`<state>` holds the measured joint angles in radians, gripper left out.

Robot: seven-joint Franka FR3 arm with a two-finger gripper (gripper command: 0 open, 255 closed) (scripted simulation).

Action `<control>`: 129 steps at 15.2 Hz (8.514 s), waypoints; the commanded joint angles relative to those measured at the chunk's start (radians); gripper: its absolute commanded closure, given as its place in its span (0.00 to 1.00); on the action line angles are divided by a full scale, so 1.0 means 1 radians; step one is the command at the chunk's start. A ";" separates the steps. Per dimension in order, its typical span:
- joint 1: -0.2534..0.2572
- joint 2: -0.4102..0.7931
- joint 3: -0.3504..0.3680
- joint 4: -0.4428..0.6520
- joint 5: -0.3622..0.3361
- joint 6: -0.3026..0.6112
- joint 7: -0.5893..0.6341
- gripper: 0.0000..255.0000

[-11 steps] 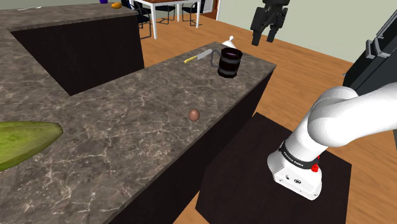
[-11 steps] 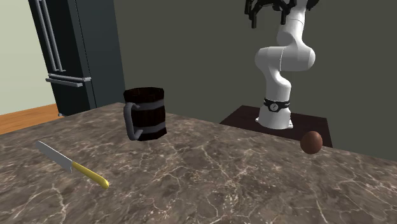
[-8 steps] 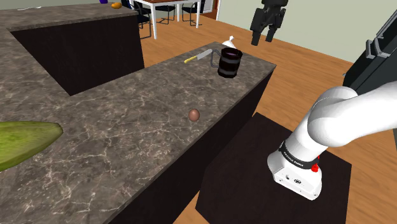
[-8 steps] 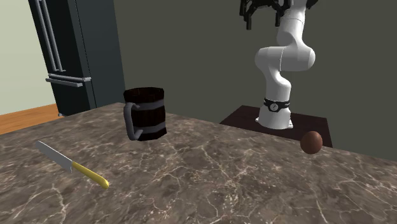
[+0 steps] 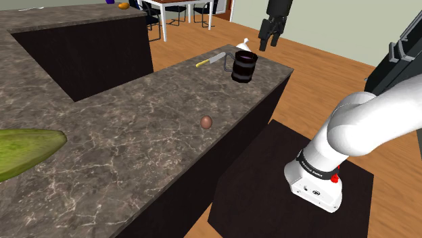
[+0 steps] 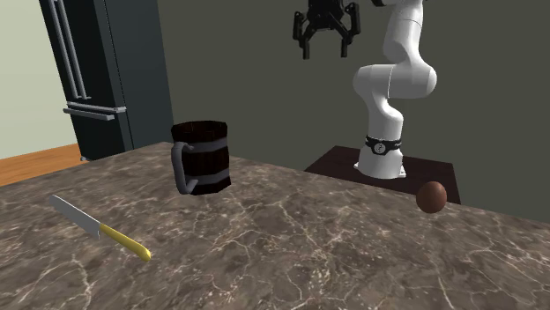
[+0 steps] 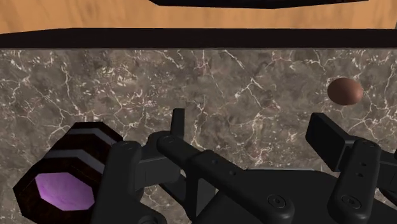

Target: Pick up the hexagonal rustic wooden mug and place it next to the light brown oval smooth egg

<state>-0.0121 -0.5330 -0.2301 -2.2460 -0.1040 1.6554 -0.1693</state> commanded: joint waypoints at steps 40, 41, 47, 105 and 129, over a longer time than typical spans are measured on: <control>-0.129 1.080 -0.156 0.788 0.265 0.303 -0.785 0.00; -0.129 1.080 -0.156 0.788 0.265 0.303 -0.785 0.00; -0.128 1.080 -0.156 0.789 0.265 0.303 -0.785 1.00; 0.274 0.478 0.031 0.462 0.056 0.043 -0.178 1.00; 0.540 0.573 0.332 0.677 0.086 -0.094 0.382 1.00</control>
<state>0.5181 0.0160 0.0920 -1.6031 -0.0167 1.5699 0.1913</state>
